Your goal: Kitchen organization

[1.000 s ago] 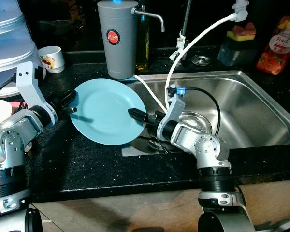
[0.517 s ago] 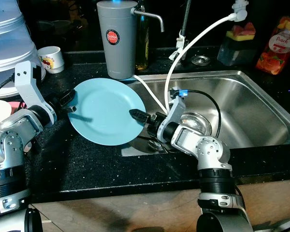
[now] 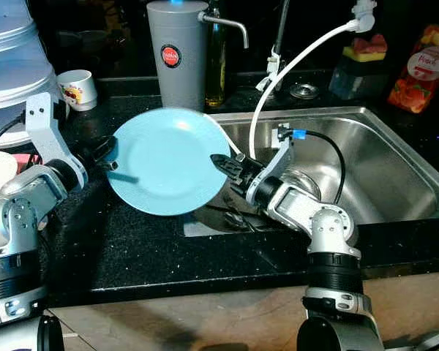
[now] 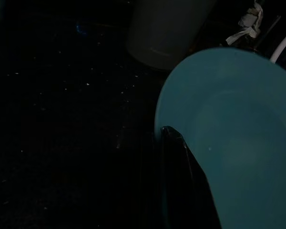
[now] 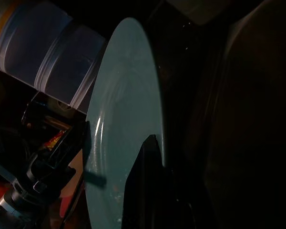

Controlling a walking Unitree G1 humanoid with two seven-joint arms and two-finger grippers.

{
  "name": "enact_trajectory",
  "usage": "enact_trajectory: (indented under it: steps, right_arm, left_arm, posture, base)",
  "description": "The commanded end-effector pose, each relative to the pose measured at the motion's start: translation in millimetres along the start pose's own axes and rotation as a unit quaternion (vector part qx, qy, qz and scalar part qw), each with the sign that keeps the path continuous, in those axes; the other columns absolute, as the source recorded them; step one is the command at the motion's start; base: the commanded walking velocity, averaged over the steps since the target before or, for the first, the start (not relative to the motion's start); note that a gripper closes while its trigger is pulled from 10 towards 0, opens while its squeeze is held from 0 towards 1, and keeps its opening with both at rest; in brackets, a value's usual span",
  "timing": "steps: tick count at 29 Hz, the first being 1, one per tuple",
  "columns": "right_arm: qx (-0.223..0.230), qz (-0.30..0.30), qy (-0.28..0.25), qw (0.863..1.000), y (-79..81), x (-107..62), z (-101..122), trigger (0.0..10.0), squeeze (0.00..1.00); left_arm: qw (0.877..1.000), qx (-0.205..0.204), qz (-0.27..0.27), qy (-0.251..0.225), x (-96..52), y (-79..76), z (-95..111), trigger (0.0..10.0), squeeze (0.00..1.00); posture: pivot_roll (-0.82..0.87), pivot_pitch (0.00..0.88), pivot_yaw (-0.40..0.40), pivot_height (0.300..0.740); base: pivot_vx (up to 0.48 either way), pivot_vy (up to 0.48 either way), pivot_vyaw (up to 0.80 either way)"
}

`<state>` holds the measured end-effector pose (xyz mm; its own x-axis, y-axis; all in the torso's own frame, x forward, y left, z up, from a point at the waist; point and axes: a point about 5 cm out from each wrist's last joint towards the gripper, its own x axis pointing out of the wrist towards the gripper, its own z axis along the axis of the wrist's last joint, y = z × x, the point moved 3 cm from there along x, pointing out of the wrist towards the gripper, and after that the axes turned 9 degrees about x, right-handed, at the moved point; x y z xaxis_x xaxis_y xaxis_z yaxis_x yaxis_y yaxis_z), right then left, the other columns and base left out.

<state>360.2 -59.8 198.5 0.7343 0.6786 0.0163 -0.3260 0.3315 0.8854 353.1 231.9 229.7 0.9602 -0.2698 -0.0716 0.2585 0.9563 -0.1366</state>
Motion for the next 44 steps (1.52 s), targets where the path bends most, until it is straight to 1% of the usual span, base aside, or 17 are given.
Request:
enact_trajectory:
  steps: [1,4,5,12,16,17,22,25,28,30,32,34,35,41,42,43,44]
  right_arm:
    - [0.009,0.048,0.014,0.999,23.1,10.5,-9,0.0,0.0]
    - [0.013,0.047,0.001,0.999,22.1,8.6,-3,0.0,0.0]
    - [0.013,0.046,-0.004,0.999,21.5,7.7,-1,0.0,0.0]
    - [0.009,0.028,-0.05,0.998,14.0,1.2,24,0.0,0.0]
    - [0.004,0.017,-0.091,0.996,10.2,-7.1,48,0.0,0.0]
    - [0.003,0.017,-0.102,0.995,10.3,-10.1,55,0.0,0.0]
    - [-0.009,0.009,-0.139,0.99,8.6,-19.9,75,0.0,0.0]
    - [-0.058,-0.039,-0.187,0.98,-1.2,-33.1,97,0.0,0.0]
    - [-0.074,-0.048,-0.19,0.978,-2.2,-34.6,100,0.0,0.0]
    - [-0.125,-0.076,-0.187,0.972,-4.5,-37.7,104,0.0,0.0]
    - [-0.219,-0.134,-0.171,0.951,-10.8,-39.4,106,0.0,0.0]
    - [-0.278,-0.162,-0.173,0.931,-10.7,-39.3,108,0.0,0.0]
    - [-0.278,-0.162,-0.173,0.931,-10.7,-39.3,108,0.0,0.0]
    - [-0.401,-0.205,-0.151,0.88,-10.8,-31.4,99,0.0,0.0]
    - [-0.432,-0.217,-0.137,0.865,-14.0,-27.8,93,1.8,0.0]
    - [-0.443,-0.219,-0.13,0.86,-15.4,-26.5,90,1.8,0.0]
    - [-0.457,-0.222,-0.122,0.852,-17.2,-25.1,87,10.0,0.0]
  left_arm:
    - [1.0,0.001,-0.02,0.021,4.5,-8.9,-9,0.0,0.0]
    - [0.999,0.029,-0.016,0.02,6.6,-10.3,-9,0.0,0.0]
    - [0.999,0.032,-0.01,0.02,7.3,-9.3,-9,10.0,1.0]
    - [0.999,0.037,0.003,0.004,8.0,-5.4,-1,10.0,1.0]
    - [0.997,0.059,0.046,-0.014,7.9,8.4,6,10.0,1.0]
    - [0.996,0.067,0.048,-0.03,7.8,8.4,11,10.0,0.0]
    - [0.994,0.065,0.045,-0.074,8.7,3.7,26,10.0,0.0]
    - [0.991,0.077,0.04,-0.099,13.2,-2.4,34,10.0,0.0]
    - [0.991,0.086,0.037,-0.097,14.5,-4.0,33,10.0,0.0]
    - [0.984,0.159,0.008,-0.083,21.4,-20.1,27,10.0,0.0]
    - [0.965,0.251,-0.035,-0.064,32.7,-49.0,17,10.0,0.0]
    - [0.964,0.252,-0.061,-0.063,36.6,-62.6,13,10.0,0.0]
    - [0.964,0.252,-0.061,-0.063,36.6,-62.6,13,10.0,0.0]
    - [0.949,0.287,-0.126,-0.033,38.6,-89.7,-4,10.0,0.0]
    - [0.947,0.289,-0.138,-0.028,38.2,-94.5,-8,10.0,0.0]
    - [0.948,0.283,-0.142,-0.028,38.0,-96.2,-8,10.0,0.0]
    - [0.95,0.272,-0.153,-0.029,37.4,-99.8,-9,10.0,0.0]
  posture:
    - [0.03,0.0,0.008,0.74]
    - [0.03,0.0,0.011,0.74]
    - [0.03,0.0,0.012,0.74]
    - [0.03,0.0,0.016,0.74]
    - [0.03,0.0,0.019,0.74]
    - [0.03,0.0,0.019,0.74]
    - [0.03,0.0,0.022,0.74]
    - [0.02,0.0,0.03,0.74]
    - [0.02,0.0,0.03,0.74]
    - [0.02,0.0,0.03,0.74]
    - [0.02,0.0,0.03,0.74]
    - [0.02,0.0,0.031,0.74]
    - [0.02,0.0,0.031,0.74]
    - [0.01,0.0,0.038,0.74]
    - [0.01,0.0,0.038,0.74]
    - [0.01,0.0,0.038,0.74]
    - [0.01,0.0,0.035,0.74]
  base:
    - [0.0,0.0,0.0]
    - [0.0,0.0,0.0]
    - [0.0,0.0,0.0]
    - [0.0,0.0,0.0]
    - [0.0,0.0,0.0]
    - [0.0,0.0,0.0]
    - [0.0,0.0,0.0]
    - [0.0,0.0,0.0]
    - [0.0,0.0,0.0]
    - [0.0,0.0,0.0]
    - [0.0,0.0,0.0]
    - [0.0,0.0,0.0]
    - [0.0,0.0,0.0]
    - [0.0,0.0,0.0]
    - [0.0,0.0,0.0]
    - [0.0,0.0,0.0]
    - [0.0,0.0,0.0]
